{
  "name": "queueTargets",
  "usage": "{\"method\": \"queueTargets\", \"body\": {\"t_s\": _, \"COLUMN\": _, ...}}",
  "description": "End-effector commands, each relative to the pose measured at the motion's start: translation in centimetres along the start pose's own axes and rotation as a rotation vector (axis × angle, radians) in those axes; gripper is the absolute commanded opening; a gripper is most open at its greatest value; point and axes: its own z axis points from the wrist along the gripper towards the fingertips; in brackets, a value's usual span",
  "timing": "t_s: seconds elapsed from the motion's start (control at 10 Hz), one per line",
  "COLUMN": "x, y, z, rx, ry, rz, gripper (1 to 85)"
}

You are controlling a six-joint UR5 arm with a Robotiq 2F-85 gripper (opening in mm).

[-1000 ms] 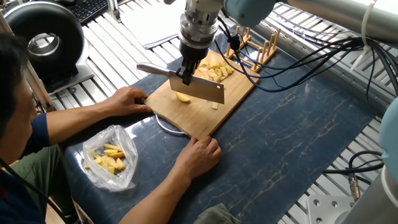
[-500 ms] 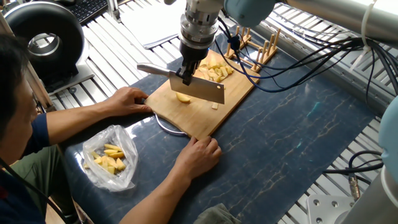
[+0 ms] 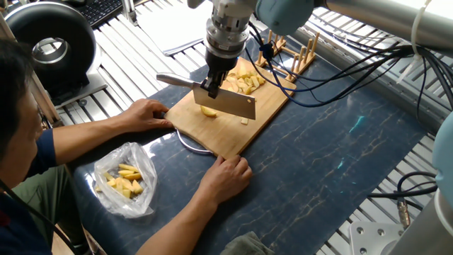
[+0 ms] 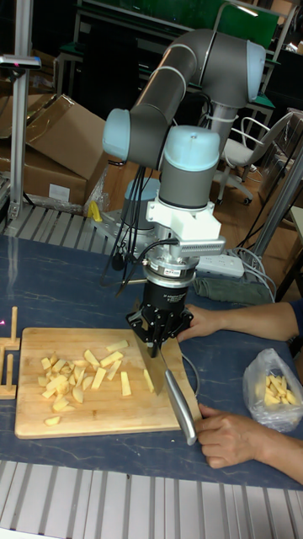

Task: Chop the potatoes

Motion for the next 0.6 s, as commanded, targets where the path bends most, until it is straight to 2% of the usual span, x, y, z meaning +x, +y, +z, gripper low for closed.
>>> {"method": "queueTargets", "body": {"t_s": 0.0, "x": -0.14, "y": 0.13, "z": 0.08, "rx": -0.009, "ry": -0.009, "rz": 0.007, "gripper": 1.0}}
{"method": "queueTargets", "body": {"t_s": 0.5, "x": 0.23, "y": 0.17, "z": 0.58, "rx": -0.004, "ry": -0.017, "rz": 0.015, "gripper": 1.0}}
